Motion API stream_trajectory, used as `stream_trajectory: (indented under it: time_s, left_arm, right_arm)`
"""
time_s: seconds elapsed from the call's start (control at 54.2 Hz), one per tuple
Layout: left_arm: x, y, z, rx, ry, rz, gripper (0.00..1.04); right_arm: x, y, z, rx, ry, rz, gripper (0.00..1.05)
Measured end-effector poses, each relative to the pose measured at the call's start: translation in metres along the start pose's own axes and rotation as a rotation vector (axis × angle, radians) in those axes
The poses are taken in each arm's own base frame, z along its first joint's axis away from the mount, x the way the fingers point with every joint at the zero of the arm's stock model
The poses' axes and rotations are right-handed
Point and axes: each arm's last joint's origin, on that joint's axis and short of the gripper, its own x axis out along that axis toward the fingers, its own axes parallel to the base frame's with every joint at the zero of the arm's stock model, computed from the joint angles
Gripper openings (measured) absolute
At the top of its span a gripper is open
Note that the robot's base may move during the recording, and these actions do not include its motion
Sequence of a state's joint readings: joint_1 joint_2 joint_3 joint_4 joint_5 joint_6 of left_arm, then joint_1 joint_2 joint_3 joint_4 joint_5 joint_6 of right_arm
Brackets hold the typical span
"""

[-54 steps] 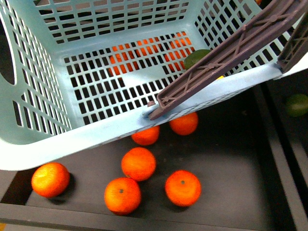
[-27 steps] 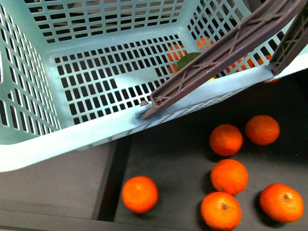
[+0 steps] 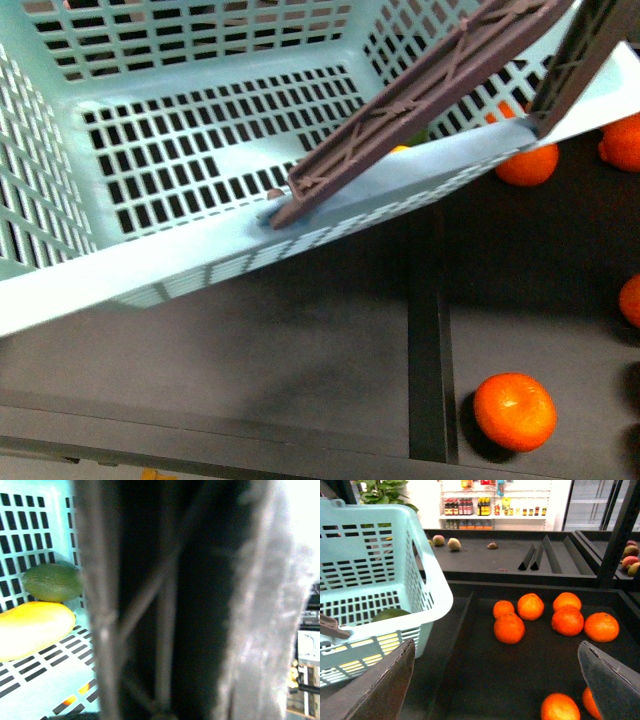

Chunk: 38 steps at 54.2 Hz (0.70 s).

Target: Pick mango and avocado into basket

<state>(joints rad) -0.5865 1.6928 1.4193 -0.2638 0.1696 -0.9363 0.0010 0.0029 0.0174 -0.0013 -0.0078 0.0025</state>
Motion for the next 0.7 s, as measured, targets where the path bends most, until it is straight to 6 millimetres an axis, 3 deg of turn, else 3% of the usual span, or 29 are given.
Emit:
stream_trajectory:
  time_s: [0.166, 0.258, 0.387, 0.516, 0.701]
  left_arm:
    - [0.0, -0.001, -0.001, 0.007, -0.036, 0.03, 0.13]
    - [0.008, -0.002, 0.002, -0.221, -0.297, 0.184, 0.13]
    - [0.025, 0.006, 0.022, -0.483, -0.537, 0.226, 0.13]
    - [0.045, 0.032, 0.051, -0.591, -0.619, 0.261, 0.13]
    - [0.098, 0.088, 0.087, -0.745, -0.65, 0.326, 0.13]
  right_arm:
    - [0.0, 0.0, 0.0, 0.0, 0.0, -0.004, 0.96]
    - [0.0, 0.0, 0.0, 0.0, 0.0, -0.003, 0.96]
    - [0.0, 0.0, 0.0, 0.0, 0.0, -0.004, 0.96]
    - [0.0, 0.0, 0.0, 0.0, 0.0, -0.011, 0.96]
    - [0.0, 0.0, 0.0, 0.0, 0.0, -0.007, 0.96]
